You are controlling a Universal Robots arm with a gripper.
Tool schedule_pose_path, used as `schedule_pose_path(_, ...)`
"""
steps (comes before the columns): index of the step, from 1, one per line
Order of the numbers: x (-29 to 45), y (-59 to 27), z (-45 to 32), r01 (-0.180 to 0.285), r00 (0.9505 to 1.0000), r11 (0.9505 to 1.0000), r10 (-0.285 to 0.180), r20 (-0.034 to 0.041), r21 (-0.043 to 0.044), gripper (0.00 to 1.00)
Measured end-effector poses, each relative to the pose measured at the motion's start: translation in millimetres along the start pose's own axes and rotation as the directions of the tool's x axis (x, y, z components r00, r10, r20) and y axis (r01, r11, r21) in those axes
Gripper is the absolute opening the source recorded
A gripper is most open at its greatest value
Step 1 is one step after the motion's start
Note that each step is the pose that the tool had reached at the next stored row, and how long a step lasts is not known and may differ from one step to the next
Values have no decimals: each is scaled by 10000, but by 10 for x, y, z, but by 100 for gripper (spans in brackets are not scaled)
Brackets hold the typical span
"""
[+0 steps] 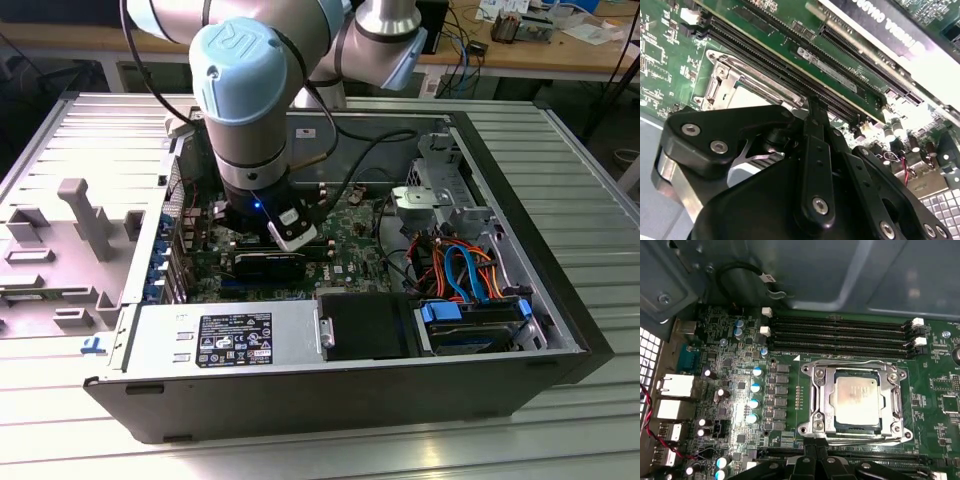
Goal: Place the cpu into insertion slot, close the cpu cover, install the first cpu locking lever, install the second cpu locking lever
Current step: 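Install the second cpu locking lever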
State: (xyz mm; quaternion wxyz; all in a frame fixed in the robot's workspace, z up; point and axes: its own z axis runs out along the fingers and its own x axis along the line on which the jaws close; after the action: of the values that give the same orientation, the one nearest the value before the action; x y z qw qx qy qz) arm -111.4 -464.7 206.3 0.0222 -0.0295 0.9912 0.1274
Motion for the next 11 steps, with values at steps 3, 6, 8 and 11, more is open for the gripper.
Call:
schedule_pose_path(3,9,-25,36,-2,10000,9998,2,12,-174,11)
schedule_pose_path(6,66,-28,54,2,10000,9998,-2,8,-186,11)
schedule_pose_path(8,68,-31,61,22,10000,9998,-22,1,-185,11)
schedule_pose_path(11,68,-30,73,134,9999,9997,-135,-26,-193,11)
